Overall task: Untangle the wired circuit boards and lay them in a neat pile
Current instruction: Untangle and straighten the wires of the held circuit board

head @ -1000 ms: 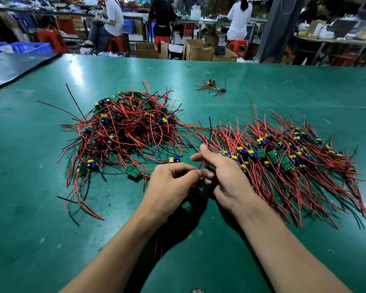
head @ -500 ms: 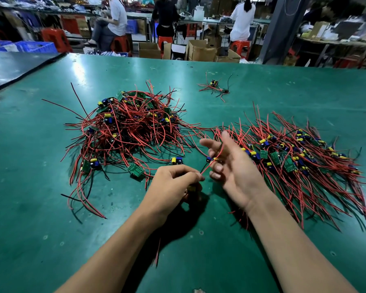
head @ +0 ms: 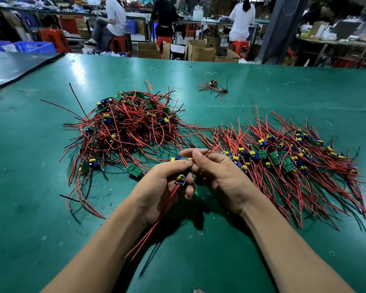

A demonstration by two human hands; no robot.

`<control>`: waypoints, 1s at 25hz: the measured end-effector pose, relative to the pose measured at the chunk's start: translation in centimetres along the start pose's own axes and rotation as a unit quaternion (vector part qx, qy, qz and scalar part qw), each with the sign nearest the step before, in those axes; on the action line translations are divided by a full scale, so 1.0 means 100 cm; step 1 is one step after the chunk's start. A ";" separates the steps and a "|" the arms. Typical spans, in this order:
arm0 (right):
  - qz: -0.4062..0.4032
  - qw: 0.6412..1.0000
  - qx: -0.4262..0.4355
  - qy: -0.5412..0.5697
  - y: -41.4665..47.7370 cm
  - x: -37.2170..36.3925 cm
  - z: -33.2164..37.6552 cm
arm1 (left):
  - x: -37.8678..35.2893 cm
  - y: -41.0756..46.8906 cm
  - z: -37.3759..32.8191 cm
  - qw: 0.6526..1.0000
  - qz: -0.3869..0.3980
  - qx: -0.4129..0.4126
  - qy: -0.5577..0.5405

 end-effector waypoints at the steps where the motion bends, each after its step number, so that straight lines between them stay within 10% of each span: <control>1: -0.016 1.000 0.018 0.003 0.001 -0.001 0.000 | 0.001 0.001 0.000 1.000 -0.001 0.000 0.000; 14: -0.351 0.896 0.266 -0.055 0.009 0.026 0.023 | -0.004 0.004 0.012 0.998 0.020 0.032 0.051; 21: -0.093 0.994 -0.011 -0.052 0.004 0.006 0.002 | 0.005 0.007 0.007 0.999 -0.020 0.031 0.023; 25: -0.081 0.994 -0.005 -0.075 0.005 0.002 -0.003 | 0.006 0.007 0.007 0.999 -0.016 0.038 0.035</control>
Point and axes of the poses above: each hand's wrist, its own y-axis towards the middle knuckle, its own x-axis out of the back of the hand, z = x × y, the point moved 3 cm from there along y, towards the middle knuckle, and after that the axes turned 10 degrees about -z, right-handed, at the moved point
